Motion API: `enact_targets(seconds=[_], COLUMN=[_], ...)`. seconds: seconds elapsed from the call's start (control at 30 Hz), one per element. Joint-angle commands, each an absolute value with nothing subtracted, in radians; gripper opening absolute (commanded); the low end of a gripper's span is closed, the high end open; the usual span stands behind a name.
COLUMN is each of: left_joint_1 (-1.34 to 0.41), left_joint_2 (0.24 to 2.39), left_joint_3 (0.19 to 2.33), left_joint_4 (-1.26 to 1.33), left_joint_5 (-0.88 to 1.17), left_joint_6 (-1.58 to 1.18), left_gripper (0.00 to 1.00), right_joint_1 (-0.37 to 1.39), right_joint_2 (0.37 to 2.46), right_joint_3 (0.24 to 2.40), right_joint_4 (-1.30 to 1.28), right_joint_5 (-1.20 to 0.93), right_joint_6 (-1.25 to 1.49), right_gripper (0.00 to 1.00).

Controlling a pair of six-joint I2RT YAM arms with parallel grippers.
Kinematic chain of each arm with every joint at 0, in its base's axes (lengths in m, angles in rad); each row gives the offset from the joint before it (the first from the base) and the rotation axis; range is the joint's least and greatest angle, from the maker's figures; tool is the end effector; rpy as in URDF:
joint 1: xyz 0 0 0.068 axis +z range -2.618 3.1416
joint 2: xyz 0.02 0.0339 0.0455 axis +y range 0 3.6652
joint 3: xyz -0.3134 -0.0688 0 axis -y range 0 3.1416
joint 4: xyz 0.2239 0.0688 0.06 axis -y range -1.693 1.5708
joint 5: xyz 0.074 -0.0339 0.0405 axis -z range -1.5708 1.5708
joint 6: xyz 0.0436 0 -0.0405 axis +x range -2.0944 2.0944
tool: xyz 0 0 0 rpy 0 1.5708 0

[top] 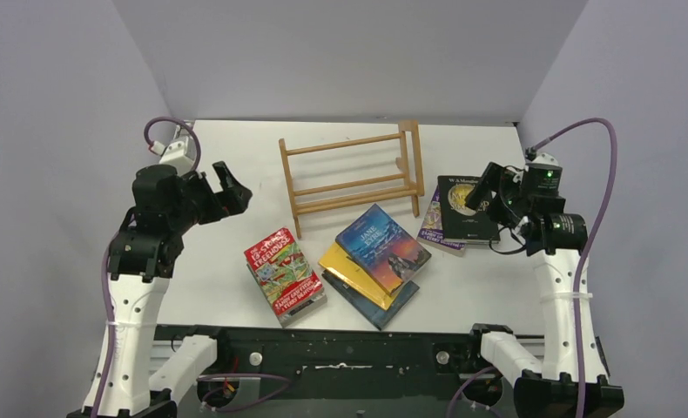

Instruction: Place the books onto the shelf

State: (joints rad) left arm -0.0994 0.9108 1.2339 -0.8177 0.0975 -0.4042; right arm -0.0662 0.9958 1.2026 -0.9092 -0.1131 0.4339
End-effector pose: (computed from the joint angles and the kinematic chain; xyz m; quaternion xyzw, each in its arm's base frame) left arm 0.1234 -0.0166 0.4333 -0.1055 0.8515 -0.1681 0.4853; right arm 0.1459 -0.0047 0.4054 0.2011 0.8835 0.1272 0.4036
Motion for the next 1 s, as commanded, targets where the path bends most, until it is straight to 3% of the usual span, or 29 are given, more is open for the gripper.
enact_targets(seconds=[0.0,0.2,0.4,0.97], left_joint_1=[-0.107,-0.11,-0.156,-0.199], left_joint_2=[0.883,0.86,0.855,0.859], left_joint_3=[1.167,1.002,0.818,0.665], left_joint_4=[-0.725,-0.531,-0.264,-0.248], left_joint_5=[0.312,0.57,0.695,0.537], left_joint_6=[-0.419,-0.575,-0.781,-0.867], left_gripper=[0.97,0.97,0.97,0.93], right_joint_1=[-0.072,-0.073,-0.048,0.084], right_joint_2=[0.954,0.942,0.954,1.051], right_joint_3=[1.149,1.041,0.932,0.687], right_joint_4=[-0.932,-0.966,-0.971,-0.624], right_joint_5=[-0.199,-0.304,-0.37,-0.381], right_joint_6=[0.418,0.421,0.449,0.657], right_gripper=[0.97,1.0,1.0,1.0])
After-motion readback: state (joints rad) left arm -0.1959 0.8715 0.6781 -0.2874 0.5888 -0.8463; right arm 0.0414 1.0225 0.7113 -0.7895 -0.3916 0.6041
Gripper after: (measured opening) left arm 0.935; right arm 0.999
